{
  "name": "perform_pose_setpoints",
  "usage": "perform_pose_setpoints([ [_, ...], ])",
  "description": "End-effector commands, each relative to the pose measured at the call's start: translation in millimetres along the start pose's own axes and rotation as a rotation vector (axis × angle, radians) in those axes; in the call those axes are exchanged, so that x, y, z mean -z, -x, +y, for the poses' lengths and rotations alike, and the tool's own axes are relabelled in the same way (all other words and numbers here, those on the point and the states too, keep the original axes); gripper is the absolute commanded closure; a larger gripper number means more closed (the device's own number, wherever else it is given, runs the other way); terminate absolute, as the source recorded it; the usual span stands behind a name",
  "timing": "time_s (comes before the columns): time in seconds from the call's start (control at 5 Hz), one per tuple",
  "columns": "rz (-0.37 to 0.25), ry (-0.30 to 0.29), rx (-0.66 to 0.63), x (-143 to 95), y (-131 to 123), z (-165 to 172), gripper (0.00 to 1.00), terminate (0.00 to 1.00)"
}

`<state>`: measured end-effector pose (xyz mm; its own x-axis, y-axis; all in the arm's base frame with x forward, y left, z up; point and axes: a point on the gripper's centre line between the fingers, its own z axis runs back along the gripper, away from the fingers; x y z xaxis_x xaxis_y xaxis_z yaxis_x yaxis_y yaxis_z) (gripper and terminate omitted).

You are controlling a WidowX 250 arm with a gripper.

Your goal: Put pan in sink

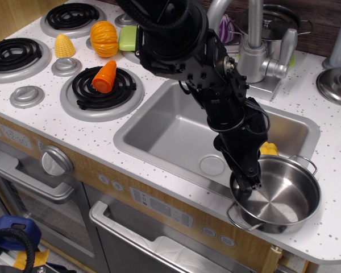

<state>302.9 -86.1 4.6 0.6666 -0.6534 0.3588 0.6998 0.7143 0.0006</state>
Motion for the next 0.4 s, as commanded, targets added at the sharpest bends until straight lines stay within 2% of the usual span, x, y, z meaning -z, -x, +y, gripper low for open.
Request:
perform_pose_setpoints([
  [0.0, -0.004, -0.016, 0.024, -14.2, -13.7, 10.2, 1.0, 0.0],
  [0.2, 0.069, -0.077, 0.073, -37.4, -16.8, 32.2, 1.0, 0.0],
])
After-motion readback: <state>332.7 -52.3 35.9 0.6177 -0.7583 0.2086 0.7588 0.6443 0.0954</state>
